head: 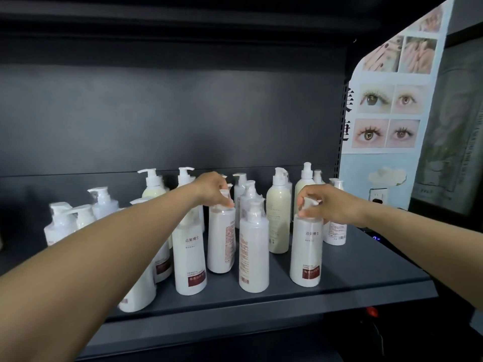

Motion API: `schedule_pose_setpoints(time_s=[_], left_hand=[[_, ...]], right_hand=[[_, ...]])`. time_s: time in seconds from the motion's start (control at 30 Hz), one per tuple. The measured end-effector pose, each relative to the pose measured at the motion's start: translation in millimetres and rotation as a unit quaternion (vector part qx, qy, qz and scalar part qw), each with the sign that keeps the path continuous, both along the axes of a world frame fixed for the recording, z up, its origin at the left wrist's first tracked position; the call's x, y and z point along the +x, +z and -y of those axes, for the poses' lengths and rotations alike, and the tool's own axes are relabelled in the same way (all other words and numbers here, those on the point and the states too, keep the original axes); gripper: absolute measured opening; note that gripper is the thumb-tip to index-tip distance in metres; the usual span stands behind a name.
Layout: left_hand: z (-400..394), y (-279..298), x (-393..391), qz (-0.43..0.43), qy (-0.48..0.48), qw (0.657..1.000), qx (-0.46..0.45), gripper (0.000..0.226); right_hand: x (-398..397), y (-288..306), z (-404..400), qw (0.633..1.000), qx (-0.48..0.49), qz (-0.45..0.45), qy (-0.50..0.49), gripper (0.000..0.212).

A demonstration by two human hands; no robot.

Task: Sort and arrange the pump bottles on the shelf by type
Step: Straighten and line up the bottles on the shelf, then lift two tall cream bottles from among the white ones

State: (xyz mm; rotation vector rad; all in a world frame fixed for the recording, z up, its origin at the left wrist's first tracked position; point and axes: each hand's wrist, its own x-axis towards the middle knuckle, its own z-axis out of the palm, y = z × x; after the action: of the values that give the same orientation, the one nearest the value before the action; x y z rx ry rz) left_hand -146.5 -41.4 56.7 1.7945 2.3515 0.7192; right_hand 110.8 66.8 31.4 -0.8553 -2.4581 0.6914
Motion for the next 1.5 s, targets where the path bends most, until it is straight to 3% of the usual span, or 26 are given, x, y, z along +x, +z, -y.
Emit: schedule_pose_setpoints(time_s=[0.33,0.47,0.63,1.07,1.2,1.37,1.5], left_hand=[[3.6,11.2,-9.5,0.039,-0.013,0.998,-0.045,0.023],[15.1,33.5,-22.5,0.074,-0.013,0.996,0.045,0.029],[34.7,54.0,-58.3,0.047,0.056,0.987,0.143,0.037],[20.8,44.4,-112.7,0.019,0.044,0.998,0.045,0.067],[-1.2,39.8,-120.0,0.078,0.048,0.995,0.049,0.074],[-27.5,22.3,-126.2,0.25,0.063,0.964,0.068,0.073],[-41.6,10.8,-133.0,0.285,0.069,0.954,0.063,0.054]], right_hand=[[5.8,13.7,8.2,0.998,-0.06,0.01,-0.006,0.026],[4.8,37.2,16.0,0.999,-0.051,-0.003,-0.012,0.032],[-8.7,62.5,25.7,0.999,-0.037,-0.022,-0.019,0.034],[-50.1,75.6,2.8,0.999,0.001,0.024,-0.045,0.046],[-54.6,74.8,-23.6,0.999,-0.034,0.018,-0.039,0.056],[-57.1,55.9,-65.4,0.99,-0.138,-0.016,-0.017,0.069],[-60.2,31.2,-90.3,0.972,-0.234,-0.003,0.032,0.056]])
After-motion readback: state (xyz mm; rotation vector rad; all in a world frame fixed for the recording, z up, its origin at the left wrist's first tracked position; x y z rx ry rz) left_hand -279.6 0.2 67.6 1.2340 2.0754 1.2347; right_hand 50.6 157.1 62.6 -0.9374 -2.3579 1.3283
